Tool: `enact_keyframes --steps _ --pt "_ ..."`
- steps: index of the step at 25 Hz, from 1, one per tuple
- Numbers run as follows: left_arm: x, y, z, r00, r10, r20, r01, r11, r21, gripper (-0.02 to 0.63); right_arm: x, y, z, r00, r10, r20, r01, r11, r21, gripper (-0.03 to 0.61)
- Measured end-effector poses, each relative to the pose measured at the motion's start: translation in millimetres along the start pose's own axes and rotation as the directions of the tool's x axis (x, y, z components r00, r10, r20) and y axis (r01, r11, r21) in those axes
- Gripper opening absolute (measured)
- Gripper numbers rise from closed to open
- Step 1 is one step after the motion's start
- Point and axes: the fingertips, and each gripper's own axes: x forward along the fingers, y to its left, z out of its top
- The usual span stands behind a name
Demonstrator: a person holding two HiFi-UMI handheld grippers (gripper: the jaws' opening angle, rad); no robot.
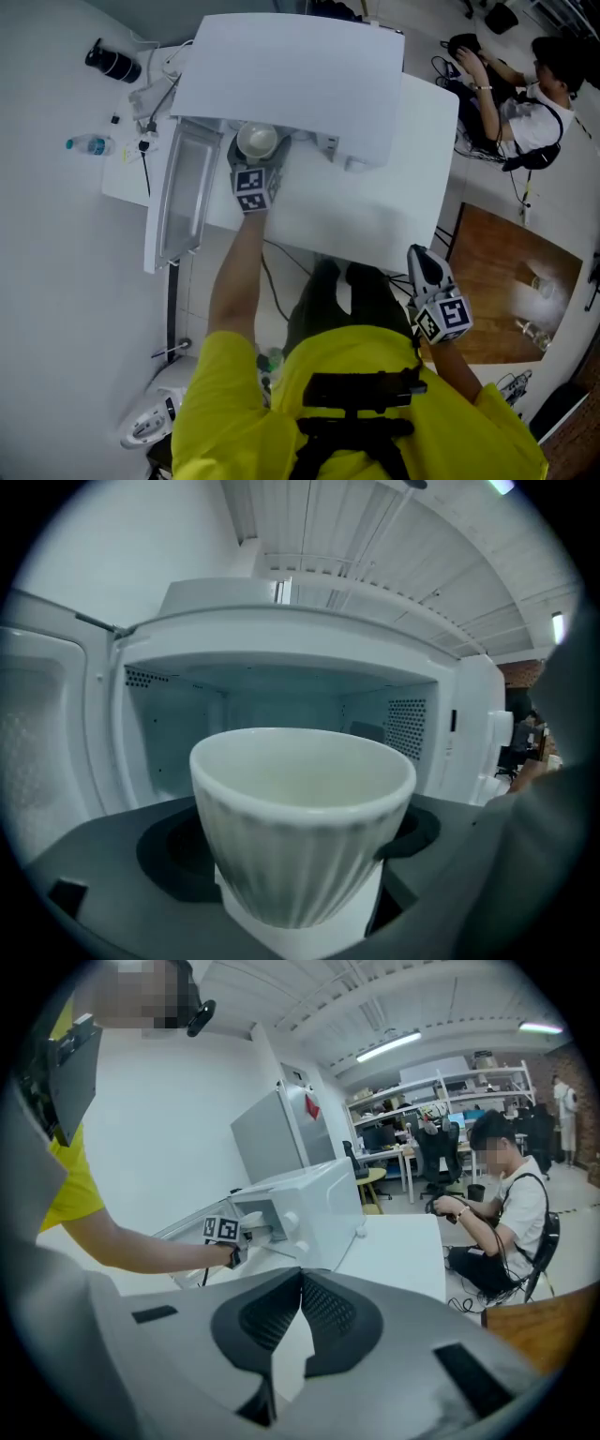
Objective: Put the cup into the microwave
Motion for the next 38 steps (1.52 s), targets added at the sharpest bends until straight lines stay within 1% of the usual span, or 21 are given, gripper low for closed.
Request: enact_keyframes --steps 3,6,9,12,16,18,21,23,24,27,29,30,31,32,33,34,35,37,38 --pt "29 0 6 1.0 -0.013 0.028 0.013 1.0 0.004 0.476 -1 4 -5 1.0 -0.012 -0.009 0.012 1.0 -0.001 0.006" --pt "46 -6 5 0.999 -0.023 0.046 0.024 0.999 -0.026 0.476 4 10 -6 1.0 -0.016 -0.012 0.016 1.0 -0.003 0.006" --pt "60 -10 3 0.999 -0.033 0.035 0.034 0.999 -0.035 0.476 11 21 -6 1.0 -0.009 -0.01 0.009 1.0 -0.003 0.006" --pt "71 -16 12 0.999 -0.036 0.031 0.037 0.999 -0.037 0.476 11 30 -9 1.0 -0.009 -0.018 0.009 1.0 0.004 0.006" --pt "78 -11 14 1.0 0.006 0.023 -0.005 0.999 -0.035 0.474 7 37 -10 1.0 -0.016 -0.019 0.016 1.0 0.004 0.006" --pt "78 -6 13 0.999 0.025 0.028 -0.024 0.999 -0.025 0.477 7 37 -12 1.0 -0.02 -0.023 0.02 1.0 0.001 0.006" --pt "76 -5 14 0.999 0.027 0.045 -0.026 0.999 -0.028 0.483 7 35 -14 0.999 -0.033 -0.025 0.033 0.999 0.006 0.006" --pt "72 -5 14 0.998 0.024 0.054 -0.023 0.999 -0.024 0.521 10 37 -10 0.999 -0.033 -0.015 0.034 0.999 0.006 0.006" --pt "67 -4 14 0.998 0.029 0.056 -0.028 0.999 -0.025 0.525 12 39 -8 0.999 -0.031 -0.006 0.031 1.0 0.004 0.006" --pt "37 -4 6 0.997 0.058 0.055 -0.055 0.997 -0.055 0.525 17 41 1 0.999 -0.034 0.026 0.034 0.999 -0.004 0.006" --pt "-1 -12 -1 0.997 0.059 0.058 -0.054 0.995 -0.08 0.525 18 39 13 0.997 -0.047 0.059 0.048 0.999 -0.01 0.006" --pt "-26 -20 -2 0.997 0.046 0.065 -0.04 0.995 -0.088 0.511 17 38 21 0.995 -0.053 0.079 0.055 0.998 -0.015 0.006" --pt "-53 -30 0 0.997 0.03 0.073 -0.023 0.995 -0.092 0.435 13 38 31 0.993 -0.058 0.101 0.061 0.998 -0.022 0.006" --pt "-84 -40 3 0.997 0.016 0.074 -0.009 0.995 -0.095 0.374 8 37 42 0.991 -0.062 0.121 0.066 0.997 -0.031 0.005" --pt "-115 -48 9 0.998 0.006 0.062 0.0 0.995 -0.099 0.296 0 37 53 0.988 -0.065 0.142 0.071 0.997 -0.04 0.005" --pt "-145 -56 17 0.999 -0.001 0.041 0.005 0.994 -0.106 0.158 -8 37 65 0.984 -0.068 0.166 0.077 0.996 -0.048 0.005" --pt "-172 -62 29 1.0 -0.011 0.025 0.014 0.993 -0.115 0.08 -17 37 78 0.978 -0.074 0.196 0.086 0.995 -0.055 0.005" --pt "-202 -71 65 0.998 -0.049 0.036 0.053 0.989 -0.139 0.078 -28 35 108 0.955 -0.095 0.281 0.119 0.991 -0.067 0.005" --pt "-210 -76 86 0.996 -0.077 0.051 0.083 0.986 -0.146 0.063 -34 34 123 0.939 -0.109 0.326 0.138 0.988 -0.068 0.005"
